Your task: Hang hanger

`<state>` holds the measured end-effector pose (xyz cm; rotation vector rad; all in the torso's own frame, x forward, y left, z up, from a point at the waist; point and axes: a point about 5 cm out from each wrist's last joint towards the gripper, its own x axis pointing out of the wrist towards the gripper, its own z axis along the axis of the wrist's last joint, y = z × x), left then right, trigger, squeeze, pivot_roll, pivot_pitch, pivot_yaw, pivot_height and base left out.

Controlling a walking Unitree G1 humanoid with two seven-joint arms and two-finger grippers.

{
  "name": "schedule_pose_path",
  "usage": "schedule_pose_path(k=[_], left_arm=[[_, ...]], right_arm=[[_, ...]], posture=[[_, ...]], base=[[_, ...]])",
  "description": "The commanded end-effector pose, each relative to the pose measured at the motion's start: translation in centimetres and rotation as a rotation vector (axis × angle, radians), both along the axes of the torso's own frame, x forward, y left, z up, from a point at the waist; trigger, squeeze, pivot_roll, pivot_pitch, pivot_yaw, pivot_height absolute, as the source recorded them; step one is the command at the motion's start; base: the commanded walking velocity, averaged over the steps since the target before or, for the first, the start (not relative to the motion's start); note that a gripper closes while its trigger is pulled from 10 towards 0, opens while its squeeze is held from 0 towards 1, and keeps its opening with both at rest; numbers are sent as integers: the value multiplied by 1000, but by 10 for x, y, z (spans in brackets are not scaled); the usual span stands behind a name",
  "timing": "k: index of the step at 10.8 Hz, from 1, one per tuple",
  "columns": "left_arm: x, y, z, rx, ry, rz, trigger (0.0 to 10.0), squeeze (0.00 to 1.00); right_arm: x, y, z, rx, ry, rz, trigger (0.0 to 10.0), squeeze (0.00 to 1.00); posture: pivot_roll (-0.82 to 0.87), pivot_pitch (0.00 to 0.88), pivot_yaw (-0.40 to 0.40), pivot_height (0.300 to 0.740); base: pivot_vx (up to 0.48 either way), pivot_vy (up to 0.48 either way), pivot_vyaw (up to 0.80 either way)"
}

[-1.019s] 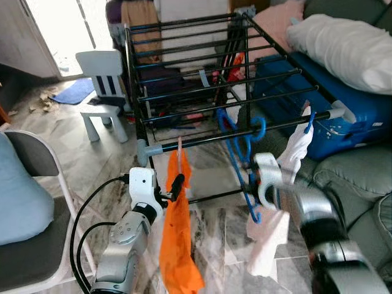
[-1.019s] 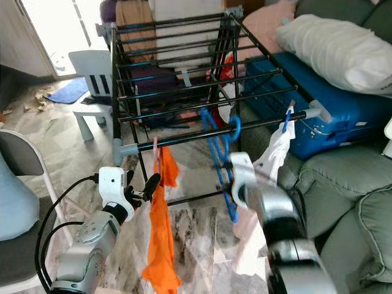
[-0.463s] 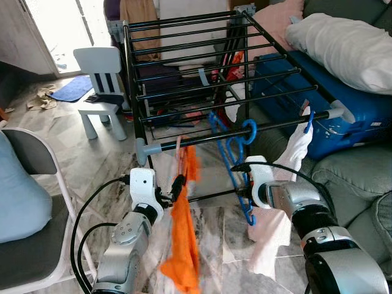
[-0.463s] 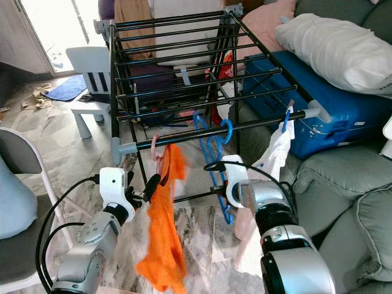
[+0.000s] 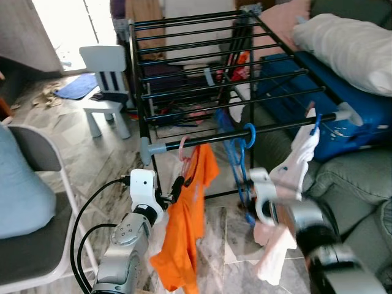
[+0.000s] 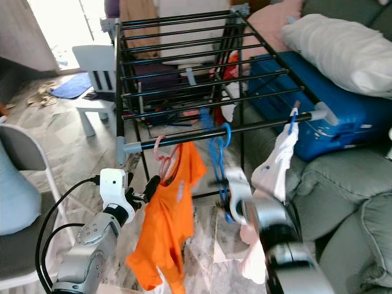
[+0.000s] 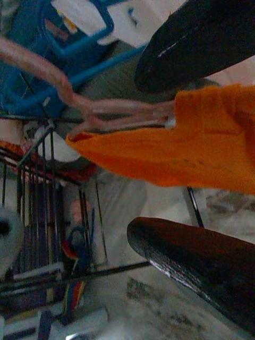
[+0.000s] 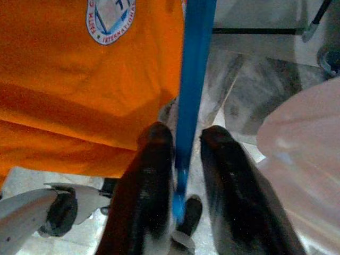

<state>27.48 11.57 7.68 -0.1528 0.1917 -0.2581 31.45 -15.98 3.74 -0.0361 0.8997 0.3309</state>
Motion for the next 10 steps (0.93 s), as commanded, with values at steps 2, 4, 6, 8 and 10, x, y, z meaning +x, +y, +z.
schedule_pose_path(k=[2, 4, 6, 8, 10], left_arm=[[-1, 2, 0, 45, 4, 19, 10000, 0], [-2, 4, 0, 59, 6, 23, 10000, 0], [-4, 4, 2, 68, 4, 28, 10000, 0], [-8, 7, 4, 77, 5, 33, 10000, 0], [-8, 6, 5, 86, 11, 27, 10000, 0]], right_arm=[[1, -3, 16, -33, -147, -13, 10000, 1000], [-6, -4, 27, -55, -294, -30, 10000, 1000], [-19, -12, 36, -76, -402, -89, 10000, 1000], [-46, -20, 36, -70, -446, -132, 10000, 1000], [-59, -19, 38, -89, -487, -149, 10000, 1000]], posture=[[-161, 0, 60, 740], [-161, 0, 69, 740], [-155, 0, 77, 740], [-154, 7, 84, 740], [-154, 12, 90, 740]], base=[[0, 0, 0], [0, 0, 0], [0, 0, 0], [0, 0, 0], [0, 0, 0]])
